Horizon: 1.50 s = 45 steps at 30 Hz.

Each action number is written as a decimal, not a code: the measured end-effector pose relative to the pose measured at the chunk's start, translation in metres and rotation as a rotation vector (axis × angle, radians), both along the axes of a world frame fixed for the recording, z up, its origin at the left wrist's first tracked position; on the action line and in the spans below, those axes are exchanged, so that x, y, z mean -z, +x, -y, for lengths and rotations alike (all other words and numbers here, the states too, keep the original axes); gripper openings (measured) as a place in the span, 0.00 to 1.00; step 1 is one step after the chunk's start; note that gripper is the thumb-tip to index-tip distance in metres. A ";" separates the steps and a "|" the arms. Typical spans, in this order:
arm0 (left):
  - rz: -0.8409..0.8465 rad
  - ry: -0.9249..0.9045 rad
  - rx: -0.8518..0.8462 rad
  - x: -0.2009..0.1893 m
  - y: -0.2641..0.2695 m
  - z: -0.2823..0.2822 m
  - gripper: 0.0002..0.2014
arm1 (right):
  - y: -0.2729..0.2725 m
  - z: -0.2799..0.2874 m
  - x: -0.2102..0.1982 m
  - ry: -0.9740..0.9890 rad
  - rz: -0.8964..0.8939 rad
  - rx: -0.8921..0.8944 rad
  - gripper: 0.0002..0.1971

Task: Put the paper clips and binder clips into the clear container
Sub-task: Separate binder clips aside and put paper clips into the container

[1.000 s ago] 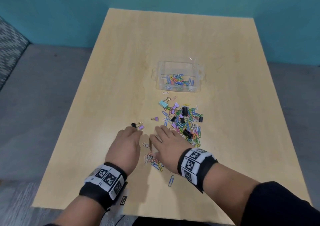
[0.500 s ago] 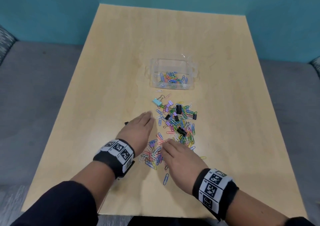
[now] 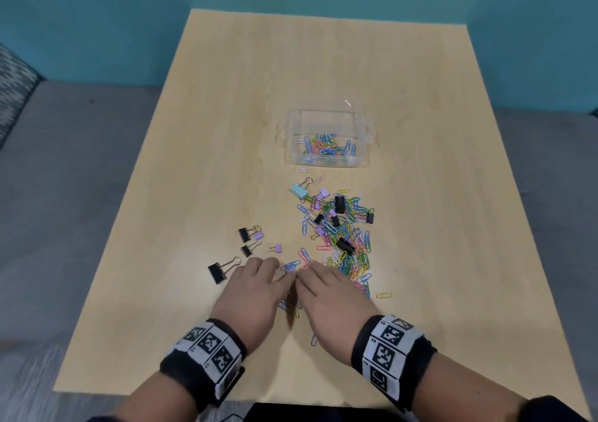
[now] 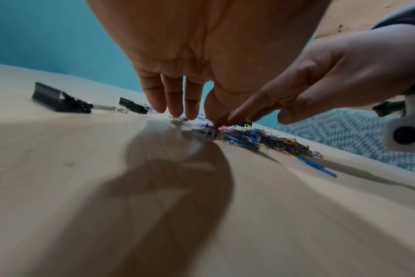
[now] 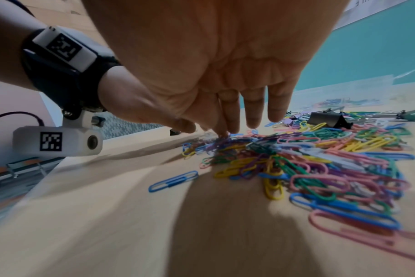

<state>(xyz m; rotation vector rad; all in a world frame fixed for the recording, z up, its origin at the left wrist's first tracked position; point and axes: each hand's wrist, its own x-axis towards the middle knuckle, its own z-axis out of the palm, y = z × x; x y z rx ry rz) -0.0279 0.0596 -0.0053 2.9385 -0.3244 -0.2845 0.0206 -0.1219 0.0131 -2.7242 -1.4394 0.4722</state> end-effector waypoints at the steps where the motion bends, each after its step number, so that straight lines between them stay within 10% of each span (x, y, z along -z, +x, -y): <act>1: 0.001 0.016 -0.014 0.000 -0.001 -0.001 0.28 | 0.002 0.000 0.000 -0.009 -0.007 0.005 0.39; 37: 0.080 0.055 -0.254 -0.004 0.016 -0.043 0.30 | 0.002 -0.020 0.005 -0.076 -0.038 -0.078 0.29; 45: -0.008 0.011 0.022 0.011 0.006 -0.004 0.29 | 0.009 -0.009 0.001 0.017 -0.033 0.086 0.33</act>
